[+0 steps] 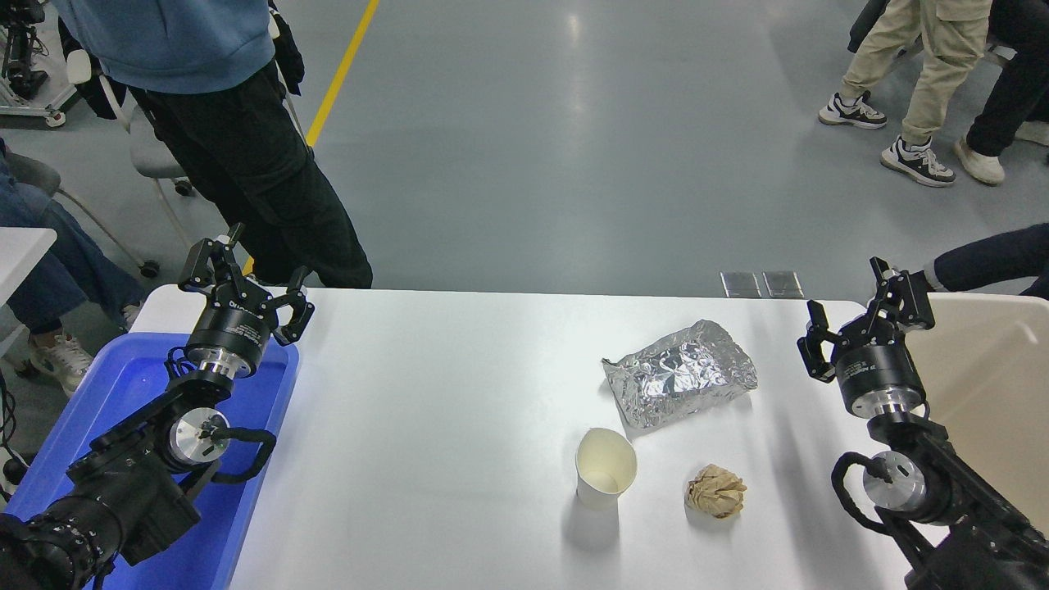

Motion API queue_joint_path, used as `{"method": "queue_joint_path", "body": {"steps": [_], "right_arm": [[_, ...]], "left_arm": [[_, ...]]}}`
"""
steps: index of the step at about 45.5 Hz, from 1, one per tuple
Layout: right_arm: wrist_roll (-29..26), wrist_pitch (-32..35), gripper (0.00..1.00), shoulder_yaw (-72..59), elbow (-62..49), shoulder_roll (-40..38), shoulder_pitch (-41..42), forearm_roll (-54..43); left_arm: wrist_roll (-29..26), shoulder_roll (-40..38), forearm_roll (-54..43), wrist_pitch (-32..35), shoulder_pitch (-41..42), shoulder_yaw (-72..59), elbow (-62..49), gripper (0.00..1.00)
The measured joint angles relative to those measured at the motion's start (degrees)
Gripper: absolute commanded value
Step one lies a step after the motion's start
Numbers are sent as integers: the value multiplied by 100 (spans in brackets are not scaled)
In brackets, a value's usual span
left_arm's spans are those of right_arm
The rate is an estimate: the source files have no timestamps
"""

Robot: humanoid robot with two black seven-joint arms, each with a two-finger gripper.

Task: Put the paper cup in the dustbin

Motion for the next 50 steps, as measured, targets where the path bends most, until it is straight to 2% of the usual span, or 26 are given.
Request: {"method": "queue_joint_path", "body": {"steps": [31, 50], "right_arm": [[-44, -48, 99, -47, 60, -24, 52, 2], [-1051, -190, 99, -306, 1004, -638, 0, -23]], "left_arm": [[0, 1, 0, 0, 0, 0, -1, 100], [0, 1, 0, 0, 0, 0, -2, 100]]}}
